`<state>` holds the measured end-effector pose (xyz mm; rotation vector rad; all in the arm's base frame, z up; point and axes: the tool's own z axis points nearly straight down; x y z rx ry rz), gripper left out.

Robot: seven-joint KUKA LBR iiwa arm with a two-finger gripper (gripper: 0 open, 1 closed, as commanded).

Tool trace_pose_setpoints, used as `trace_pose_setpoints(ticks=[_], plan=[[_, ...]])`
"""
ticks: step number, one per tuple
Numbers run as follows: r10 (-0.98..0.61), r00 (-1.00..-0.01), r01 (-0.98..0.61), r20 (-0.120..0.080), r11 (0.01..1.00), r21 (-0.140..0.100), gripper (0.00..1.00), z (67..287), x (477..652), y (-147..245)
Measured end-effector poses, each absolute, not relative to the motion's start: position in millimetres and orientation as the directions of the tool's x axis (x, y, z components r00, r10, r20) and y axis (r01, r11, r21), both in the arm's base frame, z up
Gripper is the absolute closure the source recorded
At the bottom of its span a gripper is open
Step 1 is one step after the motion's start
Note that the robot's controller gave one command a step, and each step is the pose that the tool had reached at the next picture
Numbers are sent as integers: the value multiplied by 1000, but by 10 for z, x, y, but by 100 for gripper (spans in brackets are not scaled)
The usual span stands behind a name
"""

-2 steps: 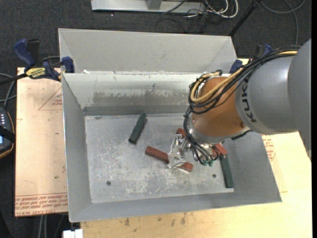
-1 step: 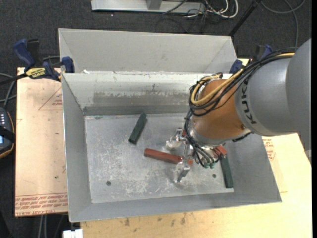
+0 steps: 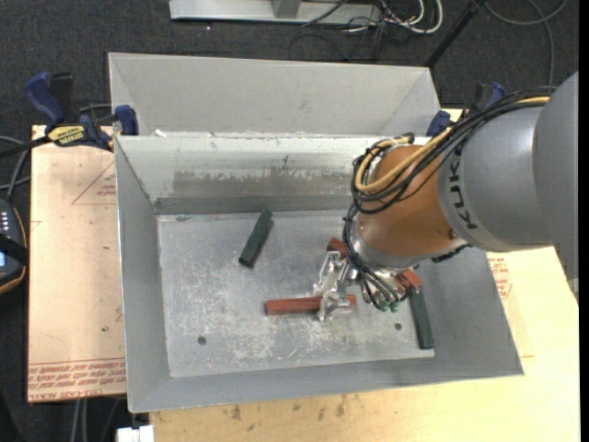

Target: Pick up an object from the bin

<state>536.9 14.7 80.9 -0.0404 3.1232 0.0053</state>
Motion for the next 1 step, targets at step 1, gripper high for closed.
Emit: trace_pose_setpoints(ticks=[1], plan=[[-26,-1000,-26,-18,1000,3,100,809,5369,147]])
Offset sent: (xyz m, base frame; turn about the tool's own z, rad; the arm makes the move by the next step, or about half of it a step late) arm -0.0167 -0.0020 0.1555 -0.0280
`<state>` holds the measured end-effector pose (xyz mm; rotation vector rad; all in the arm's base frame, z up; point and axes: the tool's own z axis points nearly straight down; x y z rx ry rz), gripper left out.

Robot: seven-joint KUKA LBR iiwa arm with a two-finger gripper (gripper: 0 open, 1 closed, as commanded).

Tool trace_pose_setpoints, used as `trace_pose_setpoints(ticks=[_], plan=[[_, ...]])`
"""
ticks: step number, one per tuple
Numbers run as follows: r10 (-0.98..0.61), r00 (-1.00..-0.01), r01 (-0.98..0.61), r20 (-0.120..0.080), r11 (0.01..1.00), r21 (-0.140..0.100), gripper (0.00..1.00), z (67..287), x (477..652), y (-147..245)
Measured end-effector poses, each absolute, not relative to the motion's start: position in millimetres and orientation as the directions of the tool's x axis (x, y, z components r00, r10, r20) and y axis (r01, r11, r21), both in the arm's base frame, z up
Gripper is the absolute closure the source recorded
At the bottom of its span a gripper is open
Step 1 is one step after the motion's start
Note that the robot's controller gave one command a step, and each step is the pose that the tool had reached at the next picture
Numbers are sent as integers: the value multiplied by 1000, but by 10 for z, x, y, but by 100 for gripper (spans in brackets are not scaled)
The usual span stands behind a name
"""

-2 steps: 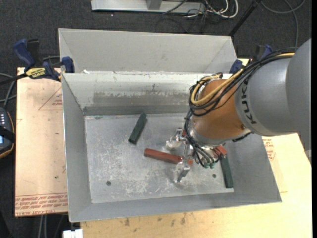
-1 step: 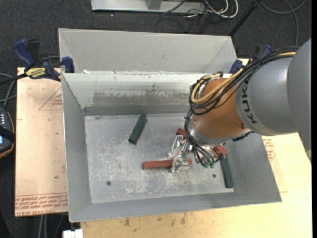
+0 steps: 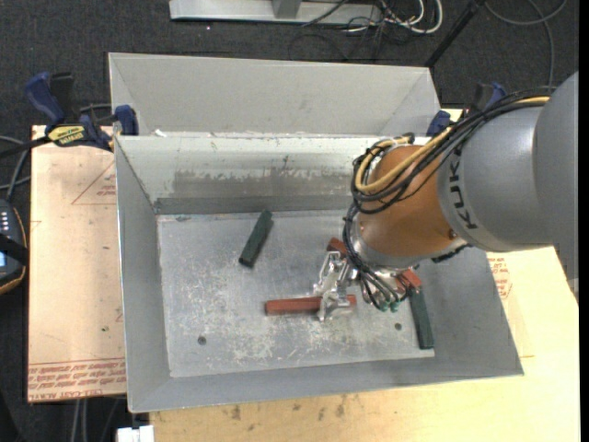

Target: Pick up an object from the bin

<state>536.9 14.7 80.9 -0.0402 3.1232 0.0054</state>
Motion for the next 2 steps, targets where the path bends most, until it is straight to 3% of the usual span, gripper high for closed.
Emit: trace_pose_setpoints(ticks=[1,2], plan=[[-35,-999,-35,5,999,1,100,1238,5253,137],[14,-1000,14,-4,1000,1,100,2876,5341,96]])
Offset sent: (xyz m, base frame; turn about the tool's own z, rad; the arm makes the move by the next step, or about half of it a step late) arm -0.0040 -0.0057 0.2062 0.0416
